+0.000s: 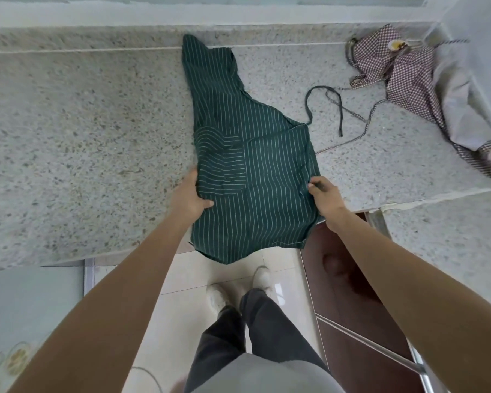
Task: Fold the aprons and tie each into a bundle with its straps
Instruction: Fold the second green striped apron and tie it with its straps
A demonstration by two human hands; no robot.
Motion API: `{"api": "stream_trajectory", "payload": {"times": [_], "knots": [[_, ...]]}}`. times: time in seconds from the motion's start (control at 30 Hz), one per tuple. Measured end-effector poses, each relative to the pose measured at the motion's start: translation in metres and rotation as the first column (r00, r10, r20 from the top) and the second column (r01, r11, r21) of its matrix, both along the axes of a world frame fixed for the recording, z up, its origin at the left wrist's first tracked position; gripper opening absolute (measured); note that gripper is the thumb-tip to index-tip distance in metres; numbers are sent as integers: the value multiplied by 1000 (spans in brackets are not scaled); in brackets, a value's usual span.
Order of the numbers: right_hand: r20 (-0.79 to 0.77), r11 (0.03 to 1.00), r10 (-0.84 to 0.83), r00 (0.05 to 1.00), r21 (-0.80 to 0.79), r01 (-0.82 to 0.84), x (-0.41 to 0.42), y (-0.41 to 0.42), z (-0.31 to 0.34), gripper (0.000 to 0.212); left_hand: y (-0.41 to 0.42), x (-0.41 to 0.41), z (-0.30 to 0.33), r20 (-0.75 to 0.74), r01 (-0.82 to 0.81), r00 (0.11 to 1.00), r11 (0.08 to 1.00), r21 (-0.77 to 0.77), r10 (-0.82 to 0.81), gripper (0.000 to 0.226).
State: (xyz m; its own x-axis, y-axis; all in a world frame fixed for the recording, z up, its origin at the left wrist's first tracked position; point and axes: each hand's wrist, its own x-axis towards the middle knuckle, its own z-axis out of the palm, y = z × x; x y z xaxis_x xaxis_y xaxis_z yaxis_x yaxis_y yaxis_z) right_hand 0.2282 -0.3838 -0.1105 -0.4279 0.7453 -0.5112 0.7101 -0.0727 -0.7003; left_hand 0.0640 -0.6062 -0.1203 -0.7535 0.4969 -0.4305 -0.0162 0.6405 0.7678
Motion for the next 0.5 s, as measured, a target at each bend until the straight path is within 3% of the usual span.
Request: {"api": "stream_trajectory", "payload": {"times": [0.1,0.23,0.3,0.37,0.5], "knots": [[19,981,-102,995,-162,104,3,0,-4,32,3,7,1,-20,-139,990,990,9,139,84],[68,993,-118,991,1,118,7,12,2,23,5,15,3,-18,-348,937,938,-5,348,74],[110,989,-55,992,140,39,5,15,7,18,3,14,3,-46,-406,914,912,-49,404,72],[175,967,45,984,239,-86,6,17,9,27,1,14,1,-55,-416,909,906,-84,412,69],[201,978,131,971,133,-160,8,15,7,39,-1,20,-3,-46,-443,897,891,-101,440,53]]}}
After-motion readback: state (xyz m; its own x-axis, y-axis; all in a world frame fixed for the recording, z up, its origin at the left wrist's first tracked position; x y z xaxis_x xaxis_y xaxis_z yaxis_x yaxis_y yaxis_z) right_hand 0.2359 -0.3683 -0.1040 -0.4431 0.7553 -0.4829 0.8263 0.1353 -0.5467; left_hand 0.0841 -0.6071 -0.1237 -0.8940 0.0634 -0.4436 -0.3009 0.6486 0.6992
